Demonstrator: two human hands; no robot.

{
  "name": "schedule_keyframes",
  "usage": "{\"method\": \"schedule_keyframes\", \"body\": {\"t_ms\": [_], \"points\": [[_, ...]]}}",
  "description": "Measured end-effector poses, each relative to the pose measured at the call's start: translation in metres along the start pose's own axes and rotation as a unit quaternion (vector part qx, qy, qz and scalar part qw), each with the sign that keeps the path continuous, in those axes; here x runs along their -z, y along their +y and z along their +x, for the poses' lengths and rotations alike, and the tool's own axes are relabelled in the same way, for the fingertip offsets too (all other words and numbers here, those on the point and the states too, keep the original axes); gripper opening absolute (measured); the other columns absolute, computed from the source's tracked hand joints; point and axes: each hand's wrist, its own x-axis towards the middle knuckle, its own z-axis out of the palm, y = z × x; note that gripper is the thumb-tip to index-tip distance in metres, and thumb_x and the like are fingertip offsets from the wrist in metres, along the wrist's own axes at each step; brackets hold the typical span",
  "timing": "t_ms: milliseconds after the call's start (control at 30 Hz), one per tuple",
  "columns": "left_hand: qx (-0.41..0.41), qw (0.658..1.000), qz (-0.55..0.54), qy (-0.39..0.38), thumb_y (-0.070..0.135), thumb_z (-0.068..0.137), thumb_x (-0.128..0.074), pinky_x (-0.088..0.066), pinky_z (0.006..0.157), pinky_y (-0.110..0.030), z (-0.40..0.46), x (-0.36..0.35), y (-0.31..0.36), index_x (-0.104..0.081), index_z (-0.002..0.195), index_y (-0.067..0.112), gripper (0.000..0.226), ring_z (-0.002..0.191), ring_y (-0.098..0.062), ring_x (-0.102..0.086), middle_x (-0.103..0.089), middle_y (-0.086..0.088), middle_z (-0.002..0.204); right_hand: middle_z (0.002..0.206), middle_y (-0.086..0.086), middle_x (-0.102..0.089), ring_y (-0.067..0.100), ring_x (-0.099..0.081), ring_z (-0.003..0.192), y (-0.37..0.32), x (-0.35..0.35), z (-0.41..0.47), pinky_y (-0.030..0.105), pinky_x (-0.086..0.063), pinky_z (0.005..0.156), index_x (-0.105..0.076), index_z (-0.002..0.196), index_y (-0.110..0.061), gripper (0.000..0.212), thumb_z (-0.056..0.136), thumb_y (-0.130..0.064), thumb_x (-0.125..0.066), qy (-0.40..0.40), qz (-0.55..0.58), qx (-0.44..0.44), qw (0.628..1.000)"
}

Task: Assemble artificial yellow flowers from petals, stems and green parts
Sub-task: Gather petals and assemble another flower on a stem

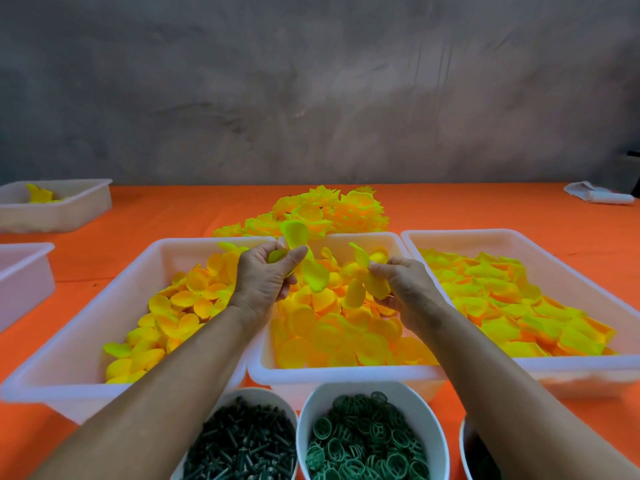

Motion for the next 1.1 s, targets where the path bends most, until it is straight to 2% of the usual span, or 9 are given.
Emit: {"method": "schedule_keyframes", "body": {"t_ms": [133,300,400,567,667,733,900,1000,1100], "points": [[-0.006,0.999,-0.011,-0.037,0.016,0.085,-0.066,-0.026,0.033,-0.015,-0.002,-0.002,0.001,-0.056,0.07,0.012,0.019,0.03,-0.008,-0.039,-0.054,0.001,0.044,0.084,0.009,-0.064,0.02,-0.058,0.068,0.0,0.001,0.002,0.024,-0.04,0.054,-0.061,0.095,-0.01,0.007,0.09,-0.007,-0.058,-0.001,0.022,-0.01,1.0],[-0.022,0.996,0.0,-0.083,0.004,0.092,-0.055,-0.035,0.038,-0.019,-0.003,-0.002,0.002,-0.058,0.077,0.009,0.016,0.039,-0.007,-0.047,-0.059,0.003,0.053,0.119,0.012,-0.059,0.022,-0.059,0.079,0.0,0.004,0.005,0.025,-0.043,0.051,-0.046,0.136,-0.023,0.054,0.088,0.003,-0.054,-0.013,0.054,0.0,0.998],[-0.02,0.995,0.005,-0.098,0.001,0.092,-0.054,-0.039,0.041,-0.02,-0.003,-0.002,0.001,-0.06,0.081,0.009,0.015,0.043,-0.009,-0.052,-0.062,0.002,0.057,0.112,0.011,-0.061,0.023,-0.058,0.075,0.0,0.004,0.006,0.026,-0.044,0.053,-0.05,0.133,-0.026,0.055,0.088,0.006,-0.05,-0.021,0.058,0.004,0.998],[-0.016,0.994,0.009,-0.105,0.004,0.089,-0.059,-0.037,0.035,-0.017,-0.002,-0.001,0.0,-0.056,0.076,0.006,0.014,0.037,-0.01,-0.052,-0.063,-0.002,0.053,0.095,0.008,-0.061,0.021,-0.054,0.068,0.0,0.002,0.007,0.024,-0.041,0.05,-0.054,0.127,-0.023,0.051,0.086,0.007,-0.048,-0.014,0.046,-0.013,0.999],[-0.013,0.994,0.014,-0.107,0.008,0.088,-0.061,-0.033,0.033,-0.016,-0.001,-0.001,-0.001,-0.05,0.072,0.007,0.02,0.032,-0.012,-0.048,-0.061,-0.003,0.049,0.103,0.013,-0.06,0.023,-0.053,0.068,0.001,0.002,0.009,0.024,-0.04,0.051,-0.053,0.129,-0.023,0.053,0.086,0.007,-0.046,-0.014,0.03,-0.019,0.999],[-0.016,0.994,0.011,-0.108,0.015,0.084,-0.064,-0.03,0.033,-0.015,-0.001,-0.001,-0.002,-0.048,0.07,0.009,0.021,0.03,-0.012,-0.043,-0.058,-0.003,0.046,0.109,0.015,-0.06,0.025,-0.053,0.07,0.004,0.003,0.01,0.025,-0.039,0.054,-0.053,0.131,-0.024,0.055,0.086,0.007,-0.045,0.001,-0.02,-0.02,1.0],[-0.017,0.989,-0.006,-0.145,0.022,0.077,-0.065,-0.032,0.036,-0.017,-0.004,-0.002,0.001,-0.054,0.069,0.008,0.02,0.033,-0.012,-0.044,-0.059,-0.004,0.049,0.093,0.014,-0.063,0.026,-0.055,0.067,0.012,0.0,0.011,0.034,-0.041,0.058,-0.061,0.125,-0.017,0.048,0.087,0.005,-0.043,0.032,-0.172,0.033,0.984],[-0.016,0.983,-0.003,-0.184,0.014,0.083,-0.06,-0.036,0.039,-0.02,-0.004,-0.002,0.0,-0.06,0.073,0.004,0.015,0.041,-0.011,-0.049,-0.064,-0.003,0.056,0.124,0.017,-0.06,0.033,-0.059,0.106,0.012,0.002,0.012,0.037,-0.047,0.081,-0.056,0.131,-0.012,0.052,0.084,0.005,-0.043,0.05,-0.327,0.096,0.939],[-0.018,0.977,0.005,-0.212,0.012,0.084,-0.059,-0.039,0.042,-0.02,-0.004,-0.002,0.0,-0.064,0.076,0.003,0.013,0.047,-0.01,-0.053,-0.068,-0.002,0.062,0.139,0.017,-0.047,0.032,-0.042,0.127,0.011,0.003,0.01,0.032,-0.033,0.101,-0.051,0.133,-0.005,0.05,0.084,0.003,-0.044,0.072,-0.474,0.189,0.857]]}}
